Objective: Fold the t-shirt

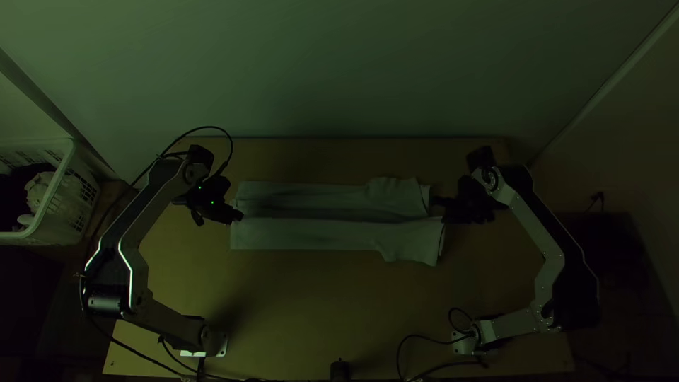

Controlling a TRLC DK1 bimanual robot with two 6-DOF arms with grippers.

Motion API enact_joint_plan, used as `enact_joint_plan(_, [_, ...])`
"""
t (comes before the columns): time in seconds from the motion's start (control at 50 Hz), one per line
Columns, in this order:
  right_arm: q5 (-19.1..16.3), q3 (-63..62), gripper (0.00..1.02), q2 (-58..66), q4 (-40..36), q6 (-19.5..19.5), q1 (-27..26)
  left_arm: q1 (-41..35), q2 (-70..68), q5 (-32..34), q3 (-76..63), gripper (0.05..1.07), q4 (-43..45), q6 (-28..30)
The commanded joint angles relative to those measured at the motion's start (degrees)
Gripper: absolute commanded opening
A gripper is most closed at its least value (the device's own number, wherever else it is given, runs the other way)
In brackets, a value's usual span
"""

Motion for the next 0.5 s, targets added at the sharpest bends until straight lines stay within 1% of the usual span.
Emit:
enact_joint_plan(0.0, [0.7, 3.7, 0.03, 3.2, 0.1, -1.0, -0.9, 1.3, 3.9, 0.0, 5.0, 0.08, -0.1, -0.6])
enact_joint_plan(0.34, [0.7, 13.4, 0.03, 12.4, 0.6, -1.5, -1.8, 0.8, 14.1, 0.0, 17.1, 0.08, -0.6, -0.6])
enact_joint_plan(0.48, [0.7, 18.0, 0.03, 18.0, 1.0, -2.0, -2.3, 0.6, 18.6, 0.0, 21.9, 0.08, -0.7, -0.7])
